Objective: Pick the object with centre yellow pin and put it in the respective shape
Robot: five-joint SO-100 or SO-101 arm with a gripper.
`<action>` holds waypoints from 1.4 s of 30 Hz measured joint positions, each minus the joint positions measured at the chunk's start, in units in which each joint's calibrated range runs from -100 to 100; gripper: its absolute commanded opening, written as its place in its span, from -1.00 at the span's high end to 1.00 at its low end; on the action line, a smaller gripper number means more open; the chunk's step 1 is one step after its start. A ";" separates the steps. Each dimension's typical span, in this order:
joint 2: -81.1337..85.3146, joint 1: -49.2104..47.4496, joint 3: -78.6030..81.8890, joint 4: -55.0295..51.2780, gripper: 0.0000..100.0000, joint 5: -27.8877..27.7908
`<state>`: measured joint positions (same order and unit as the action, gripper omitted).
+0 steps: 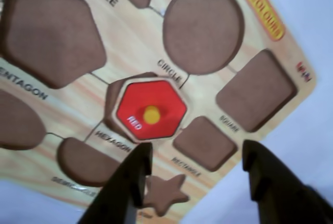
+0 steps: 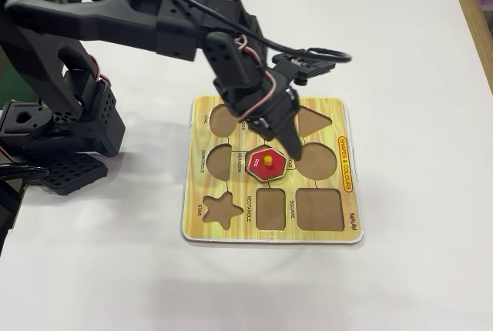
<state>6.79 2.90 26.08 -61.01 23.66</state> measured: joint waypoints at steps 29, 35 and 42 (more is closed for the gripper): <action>60.91 -0.09 39.30 0.00 0.60 28.71; 73.88 -0.37 46.76 0.00 0.60 29.33; 84.54 -0.37 57.19 0.00 0.60 29.49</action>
<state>91.32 2.53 83.27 -61.01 53.15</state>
